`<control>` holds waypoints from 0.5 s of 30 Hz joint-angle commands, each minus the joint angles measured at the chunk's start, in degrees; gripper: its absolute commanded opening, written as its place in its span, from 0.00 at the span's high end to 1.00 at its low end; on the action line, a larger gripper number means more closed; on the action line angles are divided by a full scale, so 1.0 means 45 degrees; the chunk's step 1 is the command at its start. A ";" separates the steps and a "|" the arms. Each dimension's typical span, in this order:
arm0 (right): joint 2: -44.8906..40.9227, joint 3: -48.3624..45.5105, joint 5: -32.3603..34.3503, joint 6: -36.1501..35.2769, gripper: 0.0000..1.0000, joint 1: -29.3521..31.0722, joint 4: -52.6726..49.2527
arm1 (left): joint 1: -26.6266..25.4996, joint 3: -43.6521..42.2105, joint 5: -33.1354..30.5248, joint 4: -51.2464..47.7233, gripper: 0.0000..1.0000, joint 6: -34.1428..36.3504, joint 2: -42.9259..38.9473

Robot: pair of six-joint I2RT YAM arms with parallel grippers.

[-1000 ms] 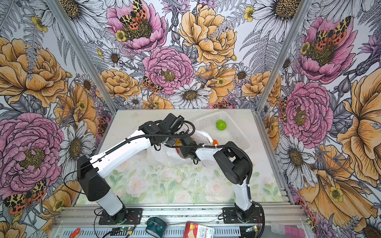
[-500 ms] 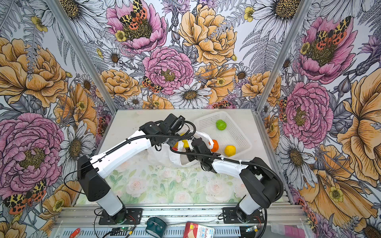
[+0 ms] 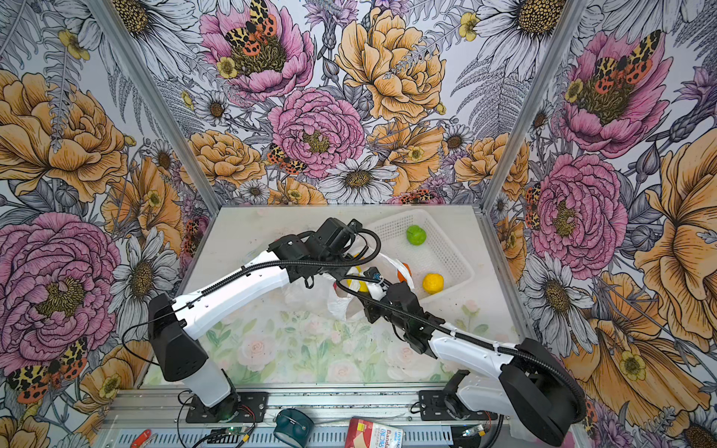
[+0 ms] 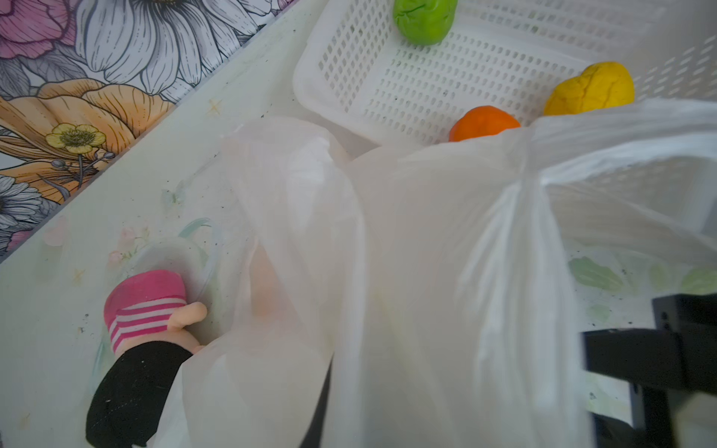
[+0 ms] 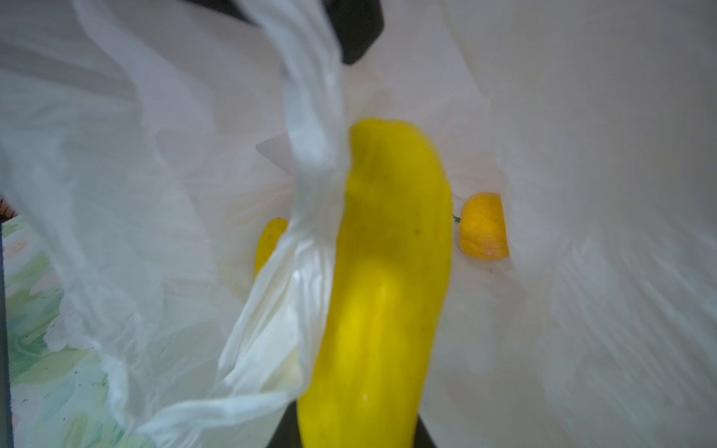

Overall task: Untie the knot of the plastic bag and take out the fruit
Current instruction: 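Carry the long yellow fruit to the basket while the left gripper pulls the bag back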

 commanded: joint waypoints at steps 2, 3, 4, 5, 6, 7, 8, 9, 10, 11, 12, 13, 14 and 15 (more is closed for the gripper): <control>-0.2254 -0.0510 0.0139 0.0153 0.87 -0.0145 0.1704 | 0.0910 -0.0103 -0.1560 -0.1262 1.00 0.0531 0.0199; -0.2481 -0.0602 0.0124 0.0107 0.87 -0.0145 0.1620 | 0.0912 -0.0110 -0.1618 -0.1267 1.00 0.0513 0.0194; -0.2610 -0.0631 0.0204 0.0037 0.87 -0.0145 0.1546 | 0.0921 -0.0112 -0.1581 -0.1282 1.00 0.0507 0.0177; -0.2599 -0.0623 0.0325 -0.0022 0.87 -0.0145 0.1478 | 0.0933 -0.0086 -0.1537 -0.1263 1.00 0.0487 0.0155; -0.2452 -0.0555 0.0570 -0.0072 0.88 -0.0145 0.1386 | 0.0948 -0.0072 -0.1497 -0.1262 1.00 0.0478 0.0121; -0.2243 -0.0386 0.0998 -0.0080 0.90 -0.0145 0.1185 | 0.0937 -0.0070 -0.1455 -0.1252 1.00 0.0479 0.0070; -0.2063 -0.0218 0.1319 -0.0092 0.92 -0.0162 0.0985 | 0.0931 -0.0063 -0.1427 -0.1262 1.00 0.0472 0.0031; -0.1845 -0.0042 0.1560 -0.0111 0.94 -0.0164 0.0768 | 0.0939 -0.0045 -0.1439 -0.1262 1.00 0.0444 -0.0015; -0.1710 0.0088 0.1665 -0.0149 0.96 -0.0164 0.0611 | 0.0951 -0.0028 -0.1429 -0.1255 1.00 0.0388 -0.0040; -0.1633 0.0154 0.1653 -0.0171 0.97 -0.0164 0.0550 | 0.0951 -0.0038 -0.1455 -0.1206 1.00 0.0289 -0.0062; -0.1649 0.0156 0.1574 -0.0178 0.97 -0.0164 0.0564 | 0.0970 0.0043 -0.1470 -0.1185 1.00 0.0168 0.0005; -0.1762 0.0115 0.1378 -0.0181 0.97 -0.0164 0.0614 | 0.0995 0.0227 -0.1528 -0.1184 1.00 0.0070 0.0175; -0.1924 0.0029 0.1230 -0.0198 0.97 -0.0164 0.0685 | 0.1000 0.0429 -0.1648 -0.1211 1.00 0.0002 0.0379; -0.2186 -0.0138 0.1124 -0.0211 0.97 -0.0164 0.0784 | 0.1026 0.0662 -0.1800 -0.1326 1.00 -0.0149 0.0580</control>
